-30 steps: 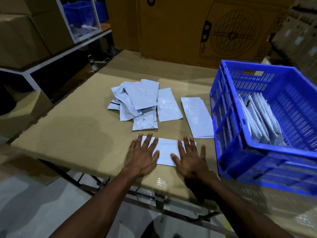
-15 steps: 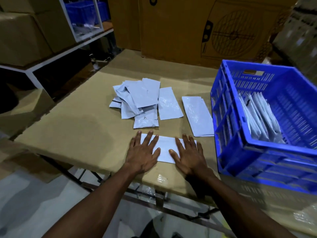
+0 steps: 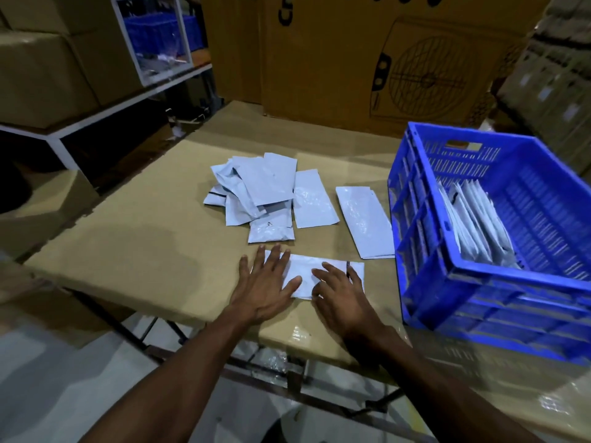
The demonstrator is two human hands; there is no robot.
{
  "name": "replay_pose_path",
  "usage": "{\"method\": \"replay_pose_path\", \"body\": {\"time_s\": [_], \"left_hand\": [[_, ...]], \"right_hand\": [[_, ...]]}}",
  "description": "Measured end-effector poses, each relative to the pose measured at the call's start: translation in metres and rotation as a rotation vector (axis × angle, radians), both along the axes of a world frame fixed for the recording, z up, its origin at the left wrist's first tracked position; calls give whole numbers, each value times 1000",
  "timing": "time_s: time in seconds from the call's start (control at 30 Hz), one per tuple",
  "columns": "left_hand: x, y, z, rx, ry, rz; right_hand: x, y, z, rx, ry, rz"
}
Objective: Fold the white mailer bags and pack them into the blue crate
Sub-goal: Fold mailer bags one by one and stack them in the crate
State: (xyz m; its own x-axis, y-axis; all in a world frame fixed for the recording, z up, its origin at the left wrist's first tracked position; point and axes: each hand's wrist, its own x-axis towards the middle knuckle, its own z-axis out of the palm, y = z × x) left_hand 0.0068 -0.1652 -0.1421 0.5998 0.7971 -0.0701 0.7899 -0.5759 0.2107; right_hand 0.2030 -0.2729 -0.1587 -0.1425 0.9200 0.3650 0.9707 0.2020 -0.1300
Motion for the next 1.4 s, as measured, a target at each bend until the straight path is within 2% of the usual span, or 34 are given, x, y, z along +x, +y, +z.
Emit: {"method": "replay_pose_path", "body": {"time_s": [0.13, 0.2, 0.27, 0.37, 0.43, 0.53, 0.6, 0.77, 0.83, 0.97, 1.1, 1.23, 1.4], "left_hand": [[-8, -8, -5, 139, -165, -66], [-10, -4, -10, 204, -177, -49], [-9, -1, -11, 195, -135, -30], [-8, 0, -10, 189, -123, -3], [-8, 1, -11, 174, -110, 7], [-9, 1, -11, 167, -152, -17], [-11, -2, -9, 165, -201, -17], [-4, -6, -10, 155, -396, 84], [-2, -7, -12, 165, -395, 111], [9, -12, -11, 163, -323, 132], [31, -19, -13, 154, -302, 77], [54, -26, -11, 129, -250, -8], [88, -32, -11, 102, -130, -100]], "right_hand": [[5, 14, 8, -8, -13, -41], [8, 14, 22, 20, 21, -27], [9, 6, 33, 81, 7, 56], [3, -12, 37, 152, -140, 292], [-2, -14, 31, 94, -253, 366], [-6, -2, 30, -67, -443, 322], [-5, 7, 40, -151, -475, 296], [7, 24, 86, -186, -374, 162], [14, 30, 111, -138, -291, 86], [35, 49, 163, 16, 59, -53], [72, 55, 211, 135, 233, -158], [109, 35, 259, 210, 305, -214], [154, 6, 294, 243, 254, -313]]}}
